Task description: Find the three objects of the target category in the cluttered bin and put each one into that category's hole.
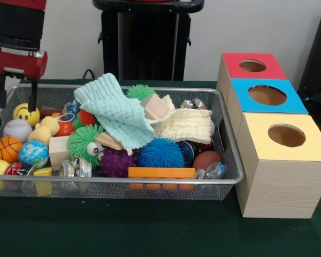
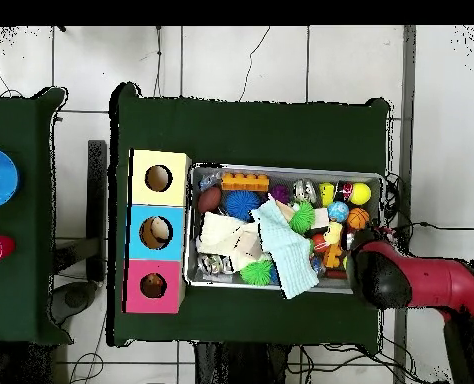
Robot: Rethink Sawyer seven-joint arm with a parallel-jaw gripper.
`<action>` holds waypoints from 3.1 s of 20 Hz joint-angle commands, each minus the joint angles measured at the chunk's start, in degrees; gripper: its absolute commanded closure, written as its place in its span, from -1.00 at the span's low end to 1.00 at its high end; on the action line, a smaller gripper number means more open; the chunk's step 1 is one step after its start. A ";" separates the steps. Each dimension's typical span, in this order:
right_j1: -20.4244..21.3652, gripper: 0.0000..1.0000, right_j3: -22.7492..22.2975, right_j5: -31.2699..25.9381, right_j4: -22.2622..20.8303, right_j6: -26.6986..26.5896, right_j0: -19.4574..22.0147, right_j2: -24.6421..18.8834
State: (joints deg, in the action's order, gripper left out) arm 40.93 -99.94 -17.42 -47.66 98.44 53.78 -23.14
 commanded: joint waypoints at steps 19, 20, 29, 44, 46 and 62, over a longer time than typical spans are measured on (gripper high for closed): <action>-11.27 -1.00 0.35 -4.66 1.84 -4.40 3.99 -2.24; -11.54 -1.00 0.54 -4.70 1.85 -4.50 4.01 -2.27; -11.10 -1.00 0.64 -5.00 2.51 -4.53 3.93 -2.52; -11.39 -1.00 -0.31 -0.63 5.39 1.54 2.31 -3.07; -11.56 -1.00 -0.30 -0.17 5.18 1.67 2.21 -2.81; -16.38 -1.00 2.50 3.10 4.65 1.86 2.21 -3.30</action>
State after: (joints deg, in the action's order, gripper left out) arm 28.94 -100.23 -16.23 -43.22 98.44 57.32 -23.55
